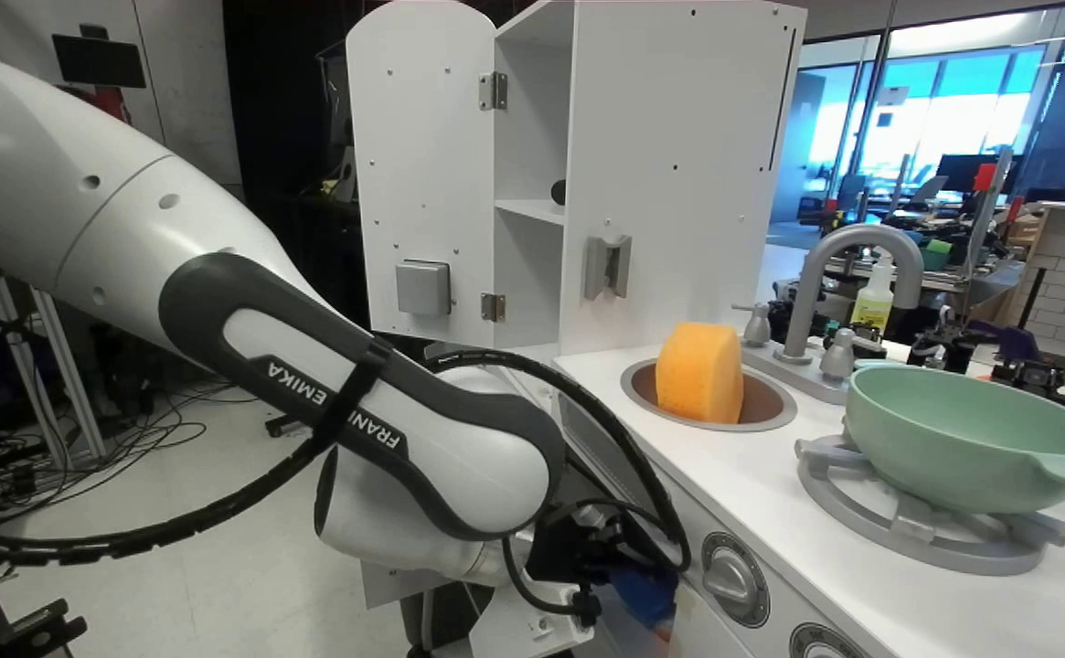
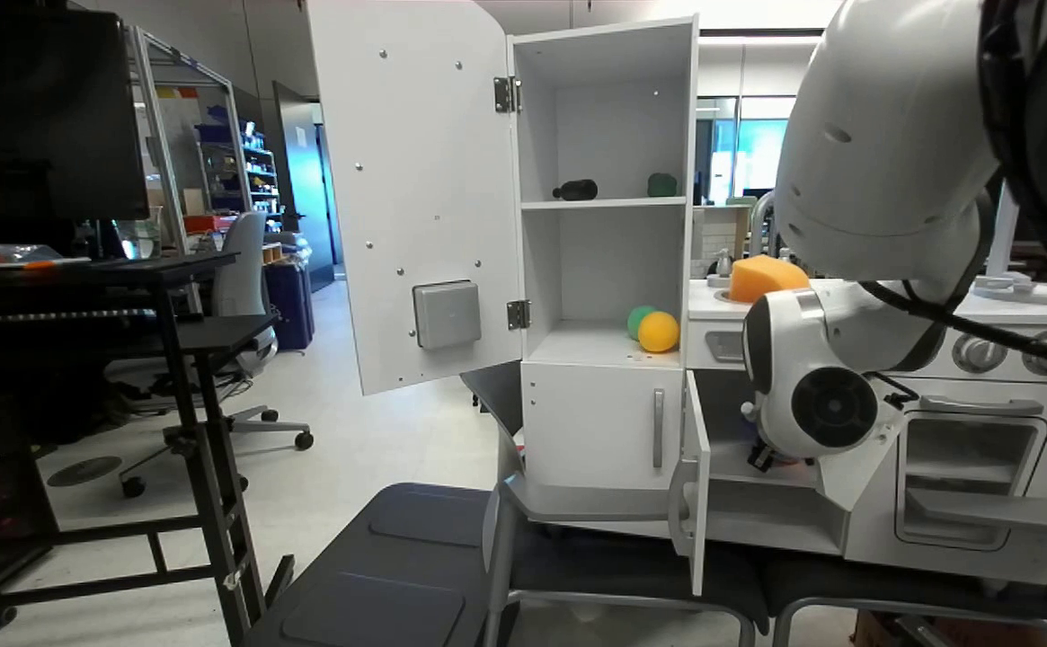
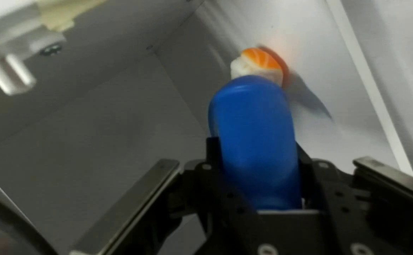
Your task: Put the bottle and the toy into the bottom drawer and close the drawer.
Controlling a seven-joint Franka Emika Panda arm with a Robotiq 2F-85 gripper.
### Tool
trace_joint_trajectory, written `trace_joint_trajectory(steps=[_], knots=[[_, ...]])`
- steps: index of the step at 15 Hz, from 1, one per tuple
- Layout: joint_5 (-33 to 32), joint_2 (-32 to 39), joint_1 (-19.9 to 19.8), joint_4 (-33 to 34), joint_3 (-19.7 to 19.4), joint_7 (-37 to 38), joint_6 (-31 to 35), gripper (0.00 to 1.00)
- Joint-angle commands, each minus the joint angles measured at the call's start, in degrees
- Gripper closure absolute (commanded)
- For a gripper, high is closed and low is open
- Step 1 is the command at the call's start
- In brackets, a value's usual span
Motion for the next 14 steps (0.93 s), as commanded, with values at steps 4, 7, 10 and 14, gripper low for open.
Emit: trace_joint_trajectory(steps=[4,7,10,14], knots=[[2.44,1.10,-5.62,6.30,4.73,-5.82,-4.22,0.79],[2.78,1.71,-5.92,7.67,4.47,-6.08,-3.98,0.79],[3.04,1.95,-6.36,8.51,4.31,-6.38,-3.78,0.79],[3.92,1.82,-6.84,8.86,4.30,-6.97,-3.26,0.15]])
